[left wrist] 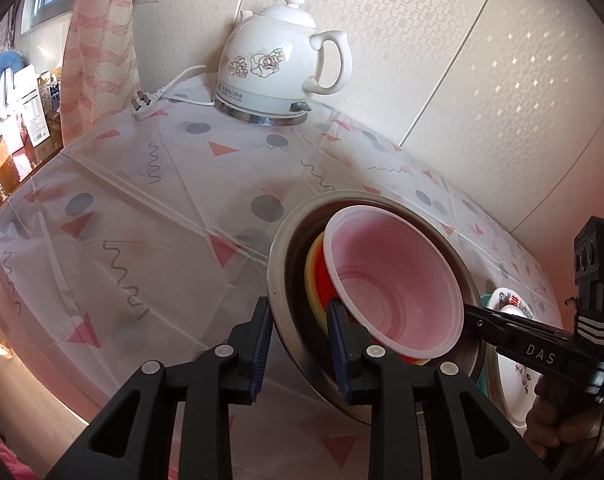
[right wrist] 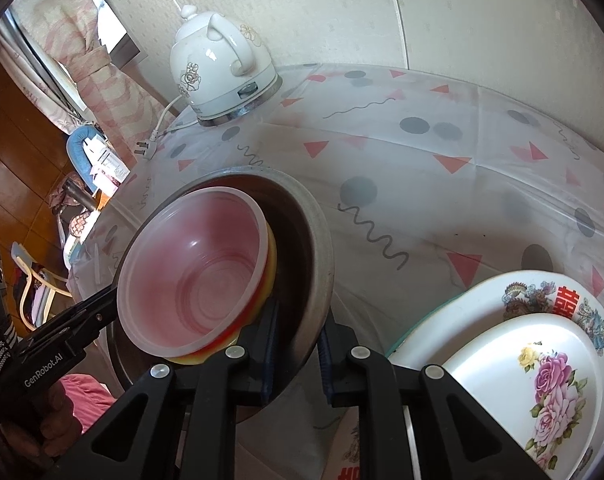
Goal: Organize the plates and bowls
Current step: 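Lift the steel bowl with both tools and carry it over the plate stack, then lower the steel bowl onto the rose plate with both tools, then open both tools to release the steel bowl and pull them back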
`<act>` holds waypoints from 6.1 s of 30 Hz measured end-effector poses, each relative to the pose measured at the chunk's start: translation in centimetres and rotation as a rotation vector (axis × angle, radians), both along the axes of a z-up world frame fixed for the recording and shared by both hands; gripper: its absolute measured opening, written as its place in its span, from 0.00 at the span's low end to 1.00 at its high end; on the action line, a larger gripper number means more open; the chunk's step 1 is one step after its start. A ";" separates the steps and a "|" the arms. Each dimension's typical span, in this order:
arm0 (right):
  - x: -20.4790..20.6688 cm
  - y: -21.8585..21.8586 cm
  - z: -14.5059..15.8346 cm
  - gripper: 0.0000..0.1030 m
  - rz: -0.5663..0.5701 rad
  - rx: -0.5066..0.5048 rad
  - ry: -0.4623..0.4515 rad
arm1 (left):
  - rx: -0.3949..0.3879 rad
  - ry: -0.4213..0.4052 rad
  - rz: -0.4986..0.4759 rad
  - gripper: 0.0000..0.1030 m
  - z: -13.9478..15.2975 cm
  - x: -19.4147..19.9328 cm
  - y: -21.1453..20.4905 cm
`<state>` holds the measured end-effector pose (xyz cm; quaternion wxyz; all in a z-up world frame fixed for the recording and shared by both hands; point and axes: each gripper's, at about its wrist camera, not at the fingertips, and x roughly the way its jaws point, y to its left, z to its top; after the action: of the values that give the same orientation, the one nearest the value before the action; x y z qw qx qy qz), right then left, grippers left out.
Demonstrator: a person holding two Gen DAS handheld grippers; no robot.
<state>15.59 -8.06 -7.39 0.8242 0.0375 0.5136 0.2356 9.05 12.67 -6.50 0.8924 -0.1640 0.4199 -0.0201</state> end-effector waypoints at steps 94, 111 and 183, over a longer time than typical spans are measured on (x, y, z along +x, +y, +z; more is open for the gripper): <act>-9.9 -18.2 3.9 0.19 -0.345 -0.029 -0.107 | 0.095 -0.088 -0.492 0.26 3.9 -2.0 -18.6; -9.7 -18.3 1.7 0.19 -0.357 -0.076 -0.064 | 0.093 -0.037 -0.500 0.25 1.8 -1.6 -19.4; -14.7 -14.2 6.9 0.33 -0.596 -0.197 -0.273 | 0.251 -0.244 -0.230 0.48 7.5 -8.0 -17.6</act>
<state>0.90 -22.26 -0.54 0.9177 0.0740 0.3852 -0.0635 1.08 -4.89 1.01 0.9418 0.0010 0.3240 -0.0891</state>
